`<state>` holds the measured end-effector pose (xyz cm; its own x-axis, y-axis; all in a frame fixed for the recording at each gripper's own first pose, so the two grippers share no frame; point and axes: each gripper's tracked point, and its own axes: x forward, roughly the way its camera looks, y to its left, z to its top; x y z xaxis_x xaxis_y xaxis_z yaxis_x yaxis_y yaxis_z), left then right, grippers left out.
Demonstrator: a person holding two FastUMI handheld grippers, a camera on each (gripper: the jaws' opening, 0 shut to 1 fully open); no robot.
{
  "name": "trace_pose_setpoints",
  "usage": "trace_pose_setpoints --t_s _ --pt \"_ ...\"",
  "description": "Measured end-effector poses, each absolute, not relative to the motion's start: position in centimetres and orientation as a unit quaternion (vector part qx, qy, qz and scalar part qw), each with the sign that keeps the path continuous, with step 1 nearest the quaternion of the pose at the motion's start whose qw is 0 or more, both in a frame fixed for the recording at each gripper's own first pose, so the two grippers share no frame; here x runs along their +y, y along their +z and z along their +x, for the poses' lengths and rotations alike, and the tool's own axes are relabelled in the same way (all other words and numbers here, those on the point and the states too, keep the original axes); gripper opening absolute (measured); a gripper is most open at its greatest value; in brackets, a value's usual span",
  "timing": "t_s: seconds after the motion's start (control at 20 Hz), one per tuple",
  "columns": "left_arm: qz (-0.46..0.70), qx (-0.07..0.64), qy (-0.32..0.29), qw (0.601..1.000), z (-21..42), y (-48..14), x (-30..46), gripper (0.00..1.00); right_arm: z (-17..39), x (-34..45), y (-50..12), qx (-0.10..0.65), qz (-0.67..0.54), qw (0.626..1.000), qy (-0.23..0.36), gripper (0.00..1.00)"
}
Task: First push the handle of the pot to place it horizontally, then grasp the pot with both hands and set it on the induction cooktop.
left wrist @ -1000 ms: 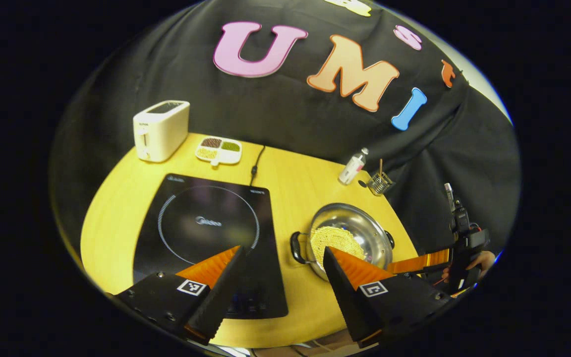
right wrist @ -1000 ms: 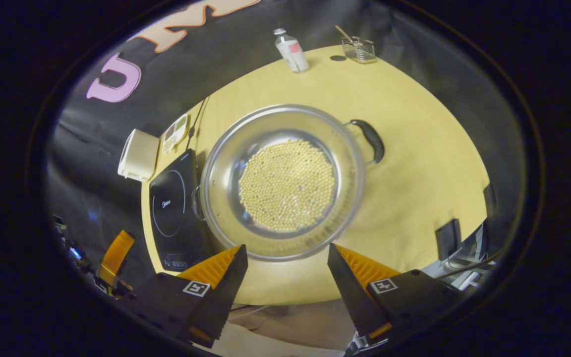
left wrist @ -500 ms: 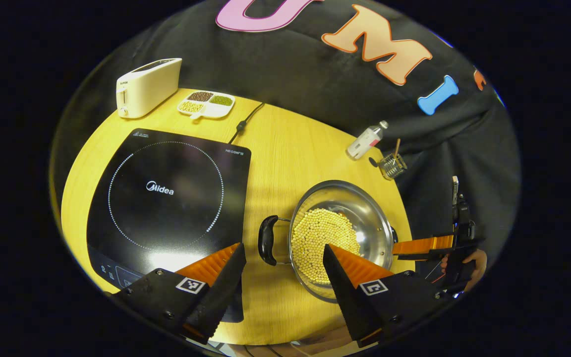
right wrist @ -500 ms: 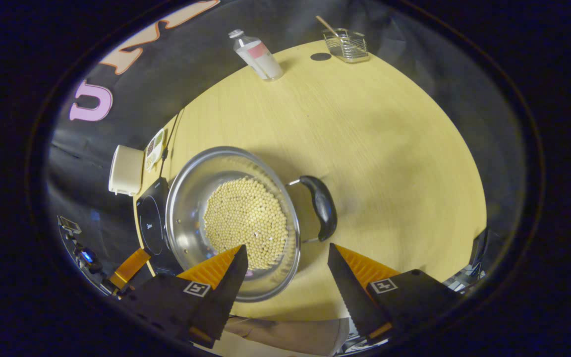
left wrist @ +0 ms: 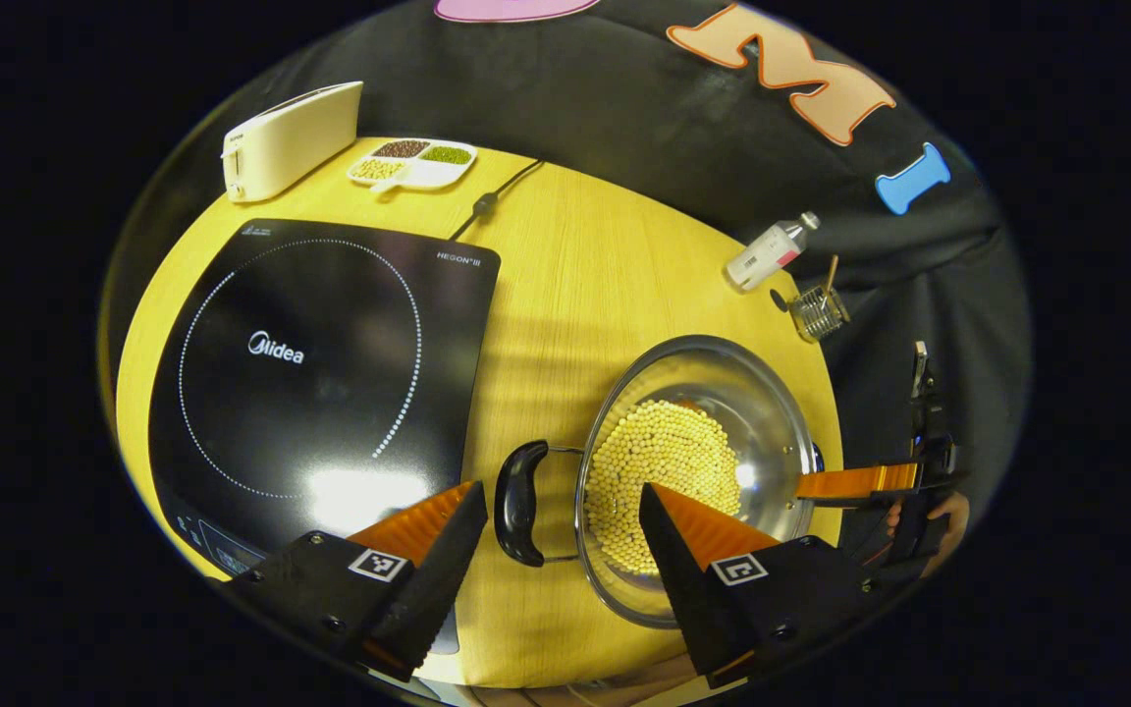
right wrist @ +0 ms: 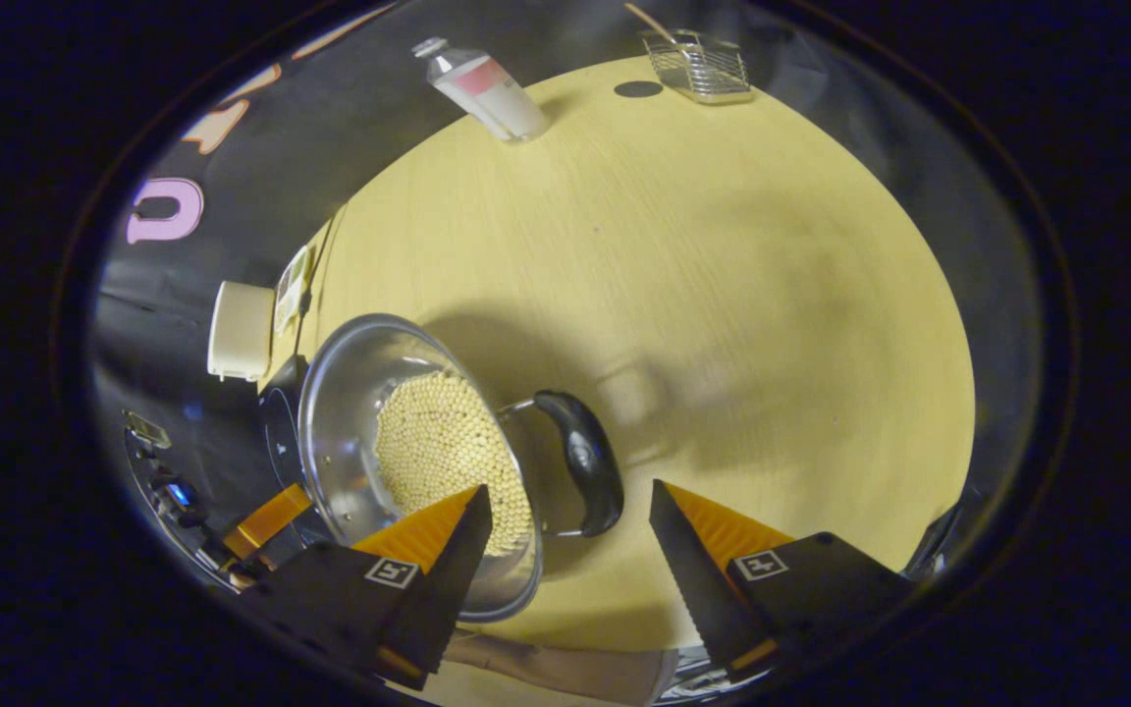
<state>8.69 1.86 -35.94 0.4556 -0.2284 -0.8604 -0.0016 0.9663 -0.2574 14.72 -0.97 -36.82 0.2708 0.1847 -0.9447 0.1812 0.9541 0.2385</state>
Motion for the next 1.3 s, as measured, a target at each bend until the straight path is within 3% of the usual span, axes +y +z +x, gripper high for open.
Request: trace_pose_setpoints --t_s 0.05,0.1,0.25,0.3,0.35,0.4,0.55,0.6,0.7,0.8,0.9,1.05,1.1,1.2,1.25,1.3 --pt "-0.111 0.521 -0.064 0.844 8.7 -36.4 1.7 0.97 14.8 -1.1 -37.1 0.607 0.15 0.78 0.002 1.0" --pt "-0.111 0.527 -0.062 0.84 8.7 -36.7 1.5 1.0 14.9 -1.3 -37.6 0.61 0.148 0.778 0.002 1.0" --pt "-0.111 0.538 -0.055 0.834 8.9 -37.9 1.1 0.96 15.5 -1.1 -38.3 0.618 0.151 0.771 0.01 0.98" --pt "-0.112 0.543 -0.052 0.831 8.9 -38.3 1.0 0.96 15.4 -1.0 -38.5 0.621 0.15 0.769 0.015 0.89" --pt "-0.11 0.548 -0.048 0.828 8.9 -38.7 1.0 0.96 15.5 -0.9 -38.8 0.624 0.15 0.767 0.02 0.98" --pt "-0.11 0.552 -0.045 0.825 8.9 -38.9 0.9 1.0 15.6 -0.7 -39.0 0.627 0.151 0.764 0.023 0.98" --pt "-0.104 0.562 -0.04 0.82 8.9 -39.6 1.0 0.96 15.8 -0.4 -40.0 0.634 0.144 0.759 0.029 0.95" --pt "-0.105 0.561 -0.038 0.82 9.0 -39.6 1.1 0.93 15.8 -0.3 -40.3 0.635 0.139 0.759 0.031 0.86" --pt "-0.101 0.564 -0.026 0.819 9.0 -39.8 1.5 0.87 16.1 -0.1 -40.7 0.634 0.14 0.76 0.035 0.86" --pt "-0.089 0.568 -0.017 0.818 8.8 -39.9 1.8 0.8 17.4 0.2 -40.5 0.634 0.145 0.758 0.038 0.77" --pt "-0.07 0.575 -0.013 0.815 8.6 -40.2 2.0 0.76 17.5 0.7 -40.7 0.635 0.149 0.756 0.048 0.75" --pt "-0.05 0.583 0.0 0.811 8.4 -40.9 2.7 0.64 17.0 1.3 -41.1 0.647 0.147 0.746 0.064 0.6" --pt "-0.051 0.585 -0.001 0.809 8.3 -40.8 2.7 0.65 17.1 1.2 -40.9 0.643 0.15 0.748 0.065 0.55" --pt "-0.063 0.585 0.002 0.809 8.2 -40.7 2.8 0.63 17.1 1.3 -40.9 0.635 0.148 0.755 0.068 0.53" --pt "-0.068 0.587 0.002 0.807 8.0 -40.7 2.7 0.62 17.2 1.2 -41.0 0.631 0.143 0.76 0.07 0.58" --pt "-0.072 0.587 0.002 0.806 7.7 -40.7 2.6 0.6 16.9 1.2 -41.1 0.63 0.138 0.761 0.073 0.53"
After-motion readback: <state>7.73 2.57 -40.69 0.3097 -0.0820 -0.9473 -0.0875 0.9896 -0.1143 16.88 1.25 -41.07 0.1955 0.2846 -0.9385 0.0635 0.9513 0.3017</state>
